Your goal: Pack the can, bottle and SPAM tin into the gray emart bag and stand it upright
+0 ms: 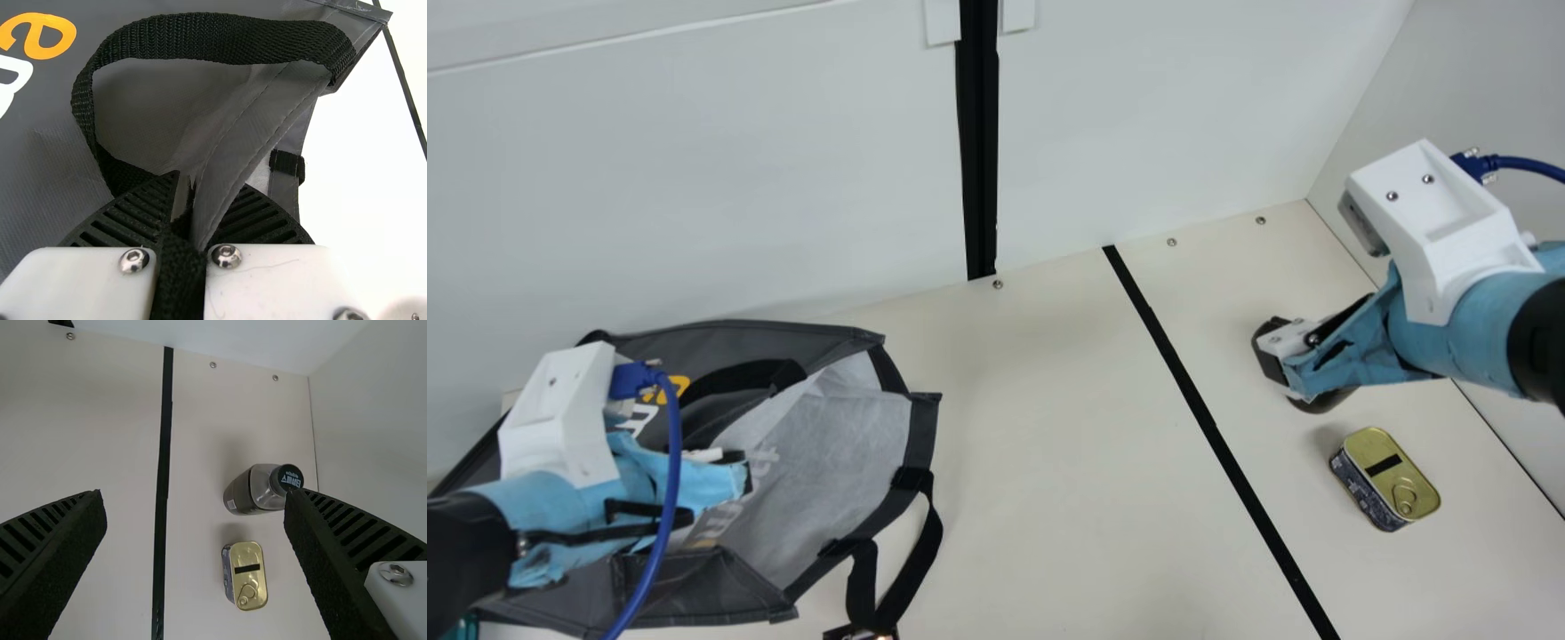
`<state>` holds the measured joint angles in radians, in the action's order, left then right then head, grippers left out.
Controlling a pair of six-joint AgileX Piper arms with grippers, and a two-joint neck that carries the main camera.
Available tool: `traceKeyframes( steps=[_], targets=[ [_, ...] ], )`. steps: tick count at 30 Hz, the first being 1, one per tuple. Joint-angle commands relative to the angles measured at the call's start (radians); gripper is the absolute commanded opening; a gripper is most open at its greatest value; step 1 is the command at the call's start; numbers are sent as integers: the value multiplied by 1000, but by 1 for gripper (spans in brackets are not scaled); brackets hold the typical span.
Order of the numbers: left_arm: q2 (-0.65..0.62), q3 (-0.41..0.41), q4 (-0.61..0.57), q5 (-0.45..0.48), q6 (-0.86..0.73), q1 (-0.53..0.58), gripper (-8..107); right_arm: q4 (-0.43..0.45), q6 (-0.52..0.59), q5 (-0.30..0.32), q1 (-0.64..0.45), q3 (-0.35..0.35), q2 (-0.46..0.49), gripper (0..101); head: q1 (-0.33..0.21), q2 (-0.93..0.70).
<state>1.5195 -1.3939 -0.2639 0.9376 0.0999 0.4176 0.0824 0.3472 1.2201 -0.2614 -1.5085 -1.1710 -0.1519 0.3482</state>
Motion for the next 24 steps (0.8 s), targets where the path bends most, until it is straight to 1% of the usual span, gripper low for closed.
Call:
traceKeyframes(
  steps=[1,5,10,17,24],
  targets=[
    [0,0,0,0,0,0,-8,46,-63,0,8,10,6,95,-23,1],
    [0,0,0,0,0,0,-8,97,-129,0,21,31,23,95,-23,1],
    [0,0,0,0,0,0,-8,135,-182,0,14,52,45,95,-23,1],
    [0,0,0,0,0,0,-8,151,-211,0,-24,76,80,95,-23,1],
    [0,0,0,0,0,0,-8,144,-211,0,-74,91,115,95,-23,1]
  ],
)
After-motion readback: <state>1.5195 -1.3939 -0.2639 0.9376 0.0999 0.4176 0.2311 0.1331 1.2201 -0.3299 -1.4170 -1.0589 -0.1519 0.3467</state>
